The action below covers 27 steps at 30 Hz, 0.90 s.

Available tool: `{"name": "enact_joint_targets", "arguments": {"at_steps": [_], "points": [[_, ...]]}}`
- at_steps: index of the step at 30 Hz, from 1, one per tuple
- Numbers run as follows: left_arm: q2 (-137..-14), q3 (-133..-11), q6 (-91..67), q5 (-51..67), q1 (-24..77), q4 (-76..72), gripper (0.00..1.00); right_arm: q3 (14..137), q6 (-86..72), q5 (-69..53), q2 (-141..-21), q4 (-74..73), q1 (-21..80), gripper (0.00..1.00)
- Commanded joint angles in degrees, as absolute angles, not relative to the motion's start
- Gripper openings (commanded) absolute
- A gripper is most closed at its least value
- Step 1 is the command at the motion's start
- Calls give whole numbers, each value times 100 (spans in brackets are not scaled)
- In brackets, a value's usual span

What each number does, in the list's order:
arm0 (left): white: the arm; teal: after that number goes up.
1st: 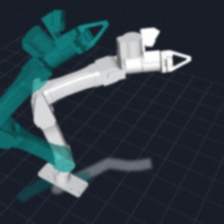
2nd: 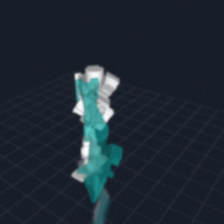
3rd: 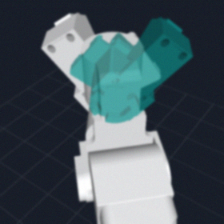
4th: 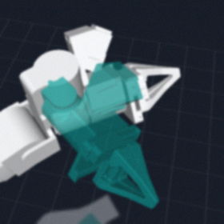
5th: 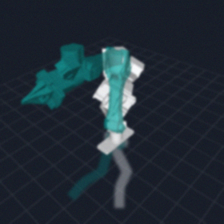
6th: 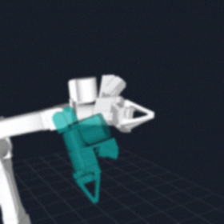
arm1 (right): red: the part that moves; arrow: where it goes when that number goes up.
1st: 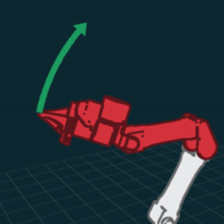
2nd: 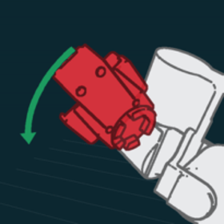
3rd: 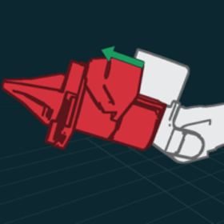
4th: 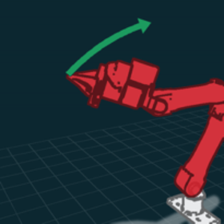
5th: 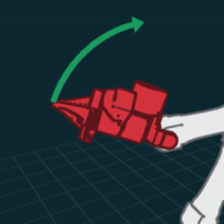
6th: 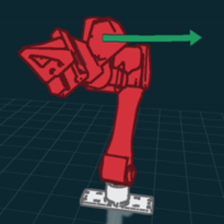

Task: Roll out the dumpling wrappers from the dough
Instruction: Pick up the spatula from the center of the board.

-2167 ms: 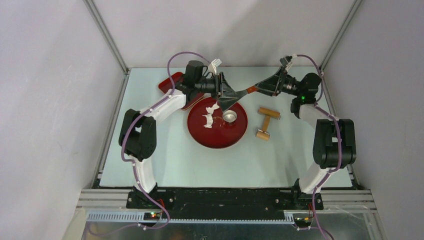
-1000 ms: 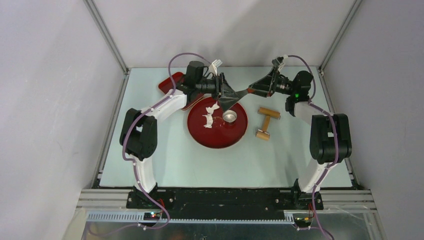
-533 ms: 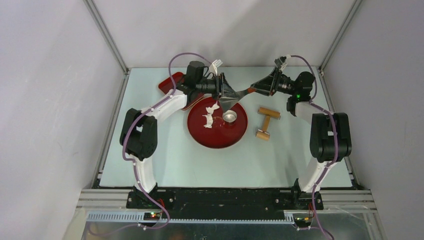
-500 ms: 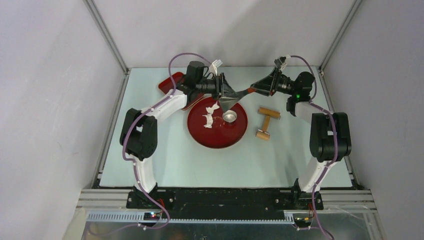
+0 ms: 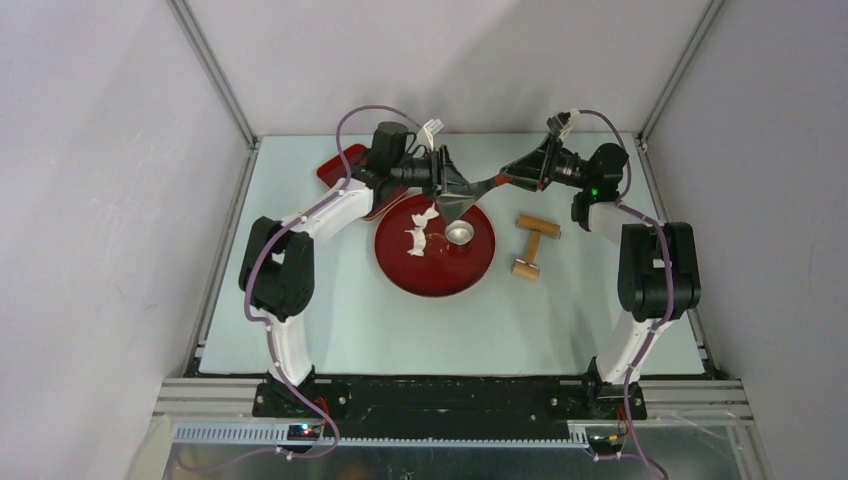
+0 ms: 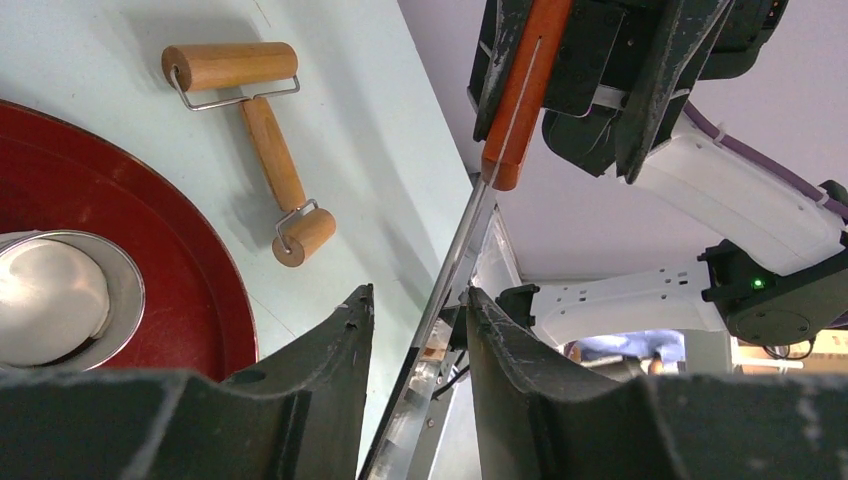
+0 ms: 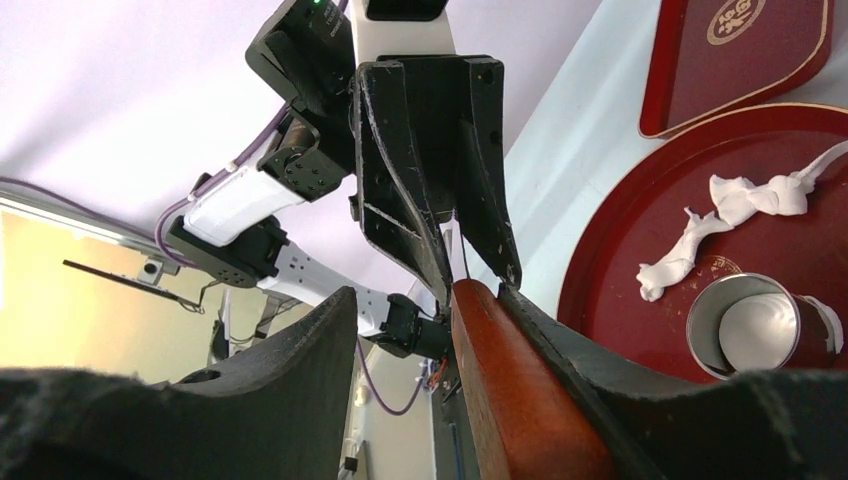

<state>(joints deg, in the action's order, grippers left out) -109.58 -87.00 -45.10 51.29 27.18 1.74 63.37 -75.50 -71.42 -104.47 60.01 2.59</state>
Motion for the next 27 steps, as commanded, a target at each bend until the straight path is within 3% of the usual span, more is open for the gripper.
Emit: {"name": "enact_joint_targets", "arguments": {"at_steps": [1, 4, 8, 15, 18, 27], "points": [[-11012, -8811, -4636, 5243, 2770, 35, 0, 6671, -7851, -7529, -10396, 6470, 502, 20], [-11023, -8820, -4657, 5256, 2769, 35, 0, 6683, -7908, -7597, -10413, 6531, 494, 22], [-11028, -8807, -4661, 5278, 2769, 31, 0, 6675, -8145, -7649, -10452, 6964, 514, 38], [-11005, -8799, -4685, 5281, 2767, -137, 0, 6627, -8875, -7492, -10830, 7799, 363, 45], [-11004, -8798, -4685, 5278, 2769, -140, 0, 6588, -8898, -7486, -10883, 7811, 347, 65], [-11039, -8805, -4702, 5279, 2766, -158, 0, 6589, -9104, -7463, -10801, 8021, 454, 70]]}}
